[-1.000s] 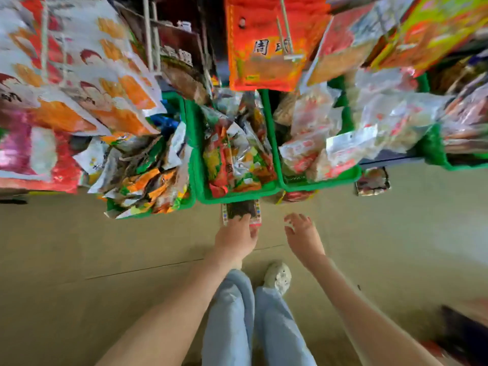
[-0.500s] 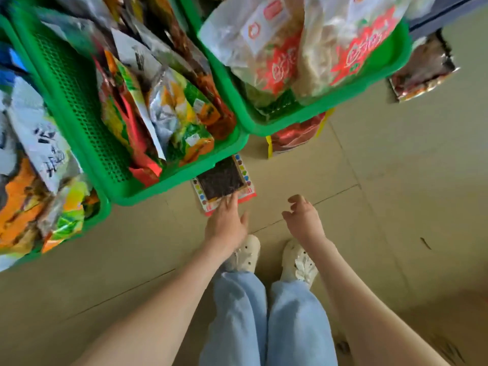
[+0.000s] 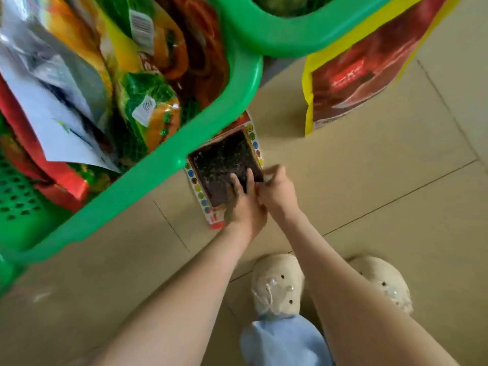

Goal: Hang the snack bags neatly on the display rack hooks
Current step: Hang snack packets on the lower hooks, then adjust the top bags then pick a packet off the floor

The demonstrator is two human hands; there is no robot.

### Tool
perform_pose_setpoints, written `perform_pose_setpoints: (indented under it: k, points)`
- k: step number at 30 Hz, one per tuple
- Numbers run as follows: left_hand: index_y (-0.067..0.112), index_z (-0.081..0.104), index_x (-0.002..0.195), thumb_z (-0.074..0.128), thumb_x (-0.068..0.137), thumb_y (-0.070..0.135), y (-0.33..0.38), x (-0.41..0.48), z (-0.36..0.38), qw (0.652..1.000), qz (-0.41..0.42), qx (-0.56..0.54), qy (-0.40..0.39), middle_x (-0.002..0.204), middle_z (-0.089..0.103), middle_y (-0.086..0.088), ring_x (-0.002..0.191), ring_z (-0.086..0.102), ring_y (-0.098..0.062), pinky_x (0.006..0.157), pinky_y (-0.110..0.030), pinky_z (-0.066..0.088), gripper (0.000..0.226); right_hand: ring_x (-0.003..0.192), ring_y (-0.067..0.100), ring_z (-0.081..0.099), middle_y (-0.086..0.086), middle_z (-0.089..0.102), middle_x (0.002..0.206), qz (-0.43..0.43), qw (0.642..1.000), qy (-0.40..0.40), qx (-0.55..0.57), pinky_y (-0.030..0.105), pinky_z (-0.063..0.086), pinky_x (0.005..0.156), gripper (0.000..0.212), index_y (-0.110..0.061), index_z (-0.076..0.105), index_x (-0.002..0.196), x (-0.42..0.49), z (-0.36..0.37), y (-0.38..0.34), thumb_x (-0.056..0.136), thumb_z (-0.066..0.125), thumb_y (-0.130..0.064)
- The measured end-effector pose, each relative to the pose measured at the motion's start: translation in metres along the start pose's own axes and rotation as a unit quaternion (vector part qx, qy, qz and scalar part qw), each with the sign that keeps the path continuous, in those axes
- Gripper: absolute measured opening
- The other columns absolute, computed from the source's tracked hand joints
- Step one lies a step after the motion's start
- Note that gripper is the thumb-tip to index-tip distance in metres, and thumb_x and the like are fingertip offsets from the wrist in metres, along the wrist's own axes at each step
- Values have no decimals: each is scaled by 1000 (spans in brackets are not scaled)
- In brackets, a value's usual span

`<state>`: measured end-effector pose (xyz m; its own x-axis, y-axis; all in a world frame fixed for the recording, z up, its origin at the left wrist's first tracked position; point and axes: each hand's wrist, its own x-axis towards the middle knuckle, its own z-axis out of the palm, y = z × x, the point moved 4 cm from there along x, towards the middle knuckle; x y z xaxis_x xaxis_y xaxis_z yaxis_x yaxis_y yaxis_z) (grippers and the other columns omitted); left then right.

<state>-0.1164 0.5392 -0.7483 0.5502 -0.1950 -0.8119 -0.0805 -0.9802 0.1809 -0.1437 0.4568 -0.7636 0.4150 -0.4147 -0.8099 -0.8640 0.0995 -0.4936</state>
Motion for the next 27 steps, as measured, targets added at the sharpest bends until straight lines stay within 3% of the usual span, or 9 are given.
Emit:
perform_pose_setpoints:
  k: [3, 5, 7, 10, 13, 16, 20, 24, 27]
  points:
    - [20, -7, 149, 47, 93, 21, -8, -9, -3, 996, 5, 92, -16, 155, 0, -19, 136, 29, -38, 106, -45, 30, 78, 98, 38, 58, 21, 64, 104, 9, 998, -10, -58, 34, 44, 75, 24, -2, 55, 106, -17, 5, 2, 91, 46, -18]
    - [24, -14, 147, 50, 92, 25, -4, -26, -10, 988, 23, 139, -59, 156, 4, -19, 133, 35, -37, 104, -44, 33, 84, 95, 38, 59, 20, 65, 102, 24, 995, -18, -96, 35, 45, 75, 25, -2, 59, 103, -33, -9, 8, 88, 40, -9]
    - [27, -13, 147, 49, 93, 28, 9, -55, -20, 987, 32, 109, -110, 155, 14, -14, 132, 37, -34, 105, -42, 33, 83, 94, 38, 58, 19, 64, 99, 39, 994, -24, -103, 33, 43, 72, 25, -2, 61, 99, -58, -30, 8, 85, 41, -5]
    - [25, -3, 150, 51, 93, 34, 40, -104, -46, 992, 47, 37, -114, 143, 41, -15, 123, 47, -34, 95, -37, 39, 79, 92, 35, 54, 19, 58, 95, -12, 998, -5, -67, 31, 39, 72, 20, -1, 64, 88, -101, -71, -11, 82, 45, 1]
    - [21, 9, 149, 52, 93, 35, 83, -166, -86, 990, 96, 8, -100, 150, 32, -8, 132, 37, -27, 98, -30, 33, 73, 67, 24, 49, 3, 52, 77, -1, 1000, -21, -21, 30, 39, 54, 23, -17, 55, 76, -158, -124, -46, 84, 40, -1]
    - [17, 5, 150, 51, 93, 36, 128, -236, -135, 984, 147, 9, -99, 154, 21, -7, 138, 29, -24, 105, -32, 29, 76, 54, 18, 40, -2, 44, 61, -10, 1000, -6, 1, 19, 33, 39, 20, -15, 45, 72, -224, -181, -88, 85, 37, -2]
    - [14, 4, 150, 54, 90, 40, 183, -322, -212, 973, 218, 33, -68, 154, 18, -8, 136, 31, -26, 101, -34, 32, 82, 62, 17, 41, 0, 48, 70, -30, 997, 30, 58, 29, 36, 56, 15, -7, 53, 85, -314, -251, -160, 90, 40, -3]
    - [10, -1, 149, 53, 89, 44, 215, -404, -291, 960, 275, 58, -10, 155, 13, -11, 137, 29, -28, 103, -38, 34, 88, 55, 11, 36, -4, 42, 62, -71, 993, 50, 79, 25, 31, 50, 29, -19, 42, 67, -397, -297, -235, 87, 39, 1]
    - [10, -2, 149, 53, 90, 42, 225, -457, -341, 953, 296, 45, 41, 155, 12, -12, 137, 29, -30, 104, -39, 33, 87, 52, 10, 38, -2, 43, 63, -81, 987, 65, 123, 22, 32, 45, 27, -18, 47, 71, -452, -318, -289, 90, 41, 0]
